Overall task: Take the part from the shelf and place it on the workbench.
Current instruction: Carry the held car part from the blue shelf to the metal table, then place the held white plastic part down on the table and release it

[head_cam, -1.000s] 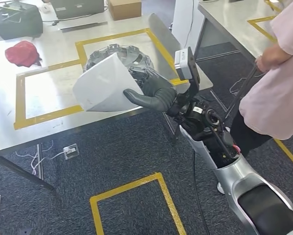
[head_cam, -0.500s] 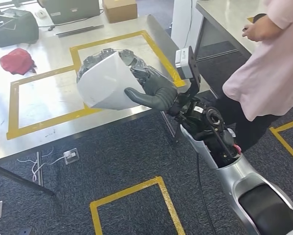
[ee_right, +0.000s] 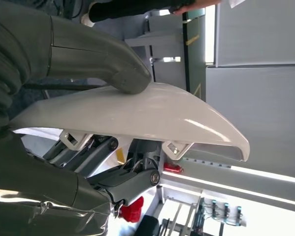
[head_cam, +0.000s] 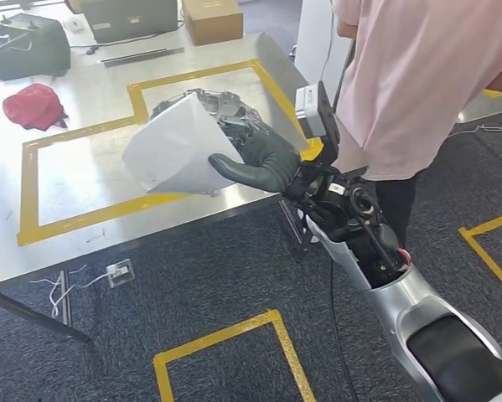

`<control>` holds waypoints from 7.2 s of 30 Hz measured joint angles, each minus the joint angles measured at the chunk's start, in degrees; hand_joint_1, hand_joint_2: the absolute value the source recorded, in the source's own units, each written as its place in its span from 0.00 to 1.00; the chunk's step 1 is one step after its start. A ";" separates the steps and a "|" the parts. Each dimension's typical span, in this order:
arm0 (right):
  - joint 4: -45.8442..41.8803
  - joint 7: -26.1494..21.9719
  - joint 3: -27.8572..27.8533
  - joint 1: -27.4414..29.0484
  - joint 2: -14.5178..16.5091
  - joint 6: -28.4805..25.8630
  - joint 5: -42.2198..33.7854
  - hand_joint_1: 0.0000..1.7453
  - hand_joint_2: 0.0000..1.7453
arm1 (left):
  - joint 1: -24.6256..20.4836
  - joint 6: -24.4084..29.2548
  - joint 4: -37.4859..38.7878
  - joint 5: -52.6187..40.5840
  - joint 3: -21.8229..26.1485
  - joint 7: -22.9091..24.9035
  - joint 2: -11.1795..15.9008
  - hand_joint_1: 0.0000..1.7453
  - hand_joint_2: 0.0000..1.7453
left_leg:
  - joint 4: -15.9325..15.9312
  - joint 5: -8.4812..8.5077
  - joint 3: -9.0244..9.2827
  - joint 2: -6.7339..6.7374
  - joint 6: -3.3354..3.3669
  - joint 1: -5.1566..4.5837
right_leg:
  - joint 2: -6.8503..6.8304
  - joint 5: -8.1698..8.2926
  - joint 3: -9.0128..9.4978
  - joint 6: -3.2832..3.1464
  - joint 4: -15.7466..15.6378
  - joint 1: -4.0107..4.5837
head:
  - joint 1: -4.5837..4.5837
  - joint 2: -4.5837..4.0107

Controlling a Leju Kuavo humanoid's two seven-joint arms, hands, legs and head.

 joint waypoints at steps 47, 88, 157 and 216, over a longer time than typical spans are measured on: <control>1.69 -1.52 1.22 -1.95 0.50 1.76 0.38 1.00 1.00 | 0.58 0.17 0.00 0.19 0.00 0.67 -0.02 0.00 1.00 | 16.89 -8.62 -7.20 -0.04 -3.23 0.04 | -0.02 8.09 4.16 -2.61 -12.90 -0.07 | -0.30 0.00; 2.54 -1.39 2.09 -2.74 0.96 1.76 0.31 1.00 1.00 | 0.71 0.35 0.00 0.09 0.00 0.82 -0.08 0.00 1.00 | 1.03 0.38 -1.81 -0.07 -1.45 -0.02 | 0.16 5.85 5.45 -0.62 -12.46 0.21 | -1.01 0.00; 4.91 -2.38 3.58 -3.79 2.56 1.05 3.67 1.00 1.00 | 0.64 1.23 0.00 -0.74 0.00 -0.09 -0.45 0.00 1.00 | 1.11 -0.11 -1.35 -0.13 -0.94 -0.59 | -0.07 5.68 6.22 -1.69 -13.08 0.32 | 0.34 0.00; 34.23 -16.99 28.16 -15.55 24.97 -23.54 30.40 1.00 1.00 | -1.41 3.43 0.00 -2.44 0.00 -2.00 -2.89 0.00 1.00 | 0.86 -0.06 -1.03 -0.06 -0.98 -0.43 | -0.13 5.51 6.42 -0.87 -13.21 0.40 | -0.32 0.00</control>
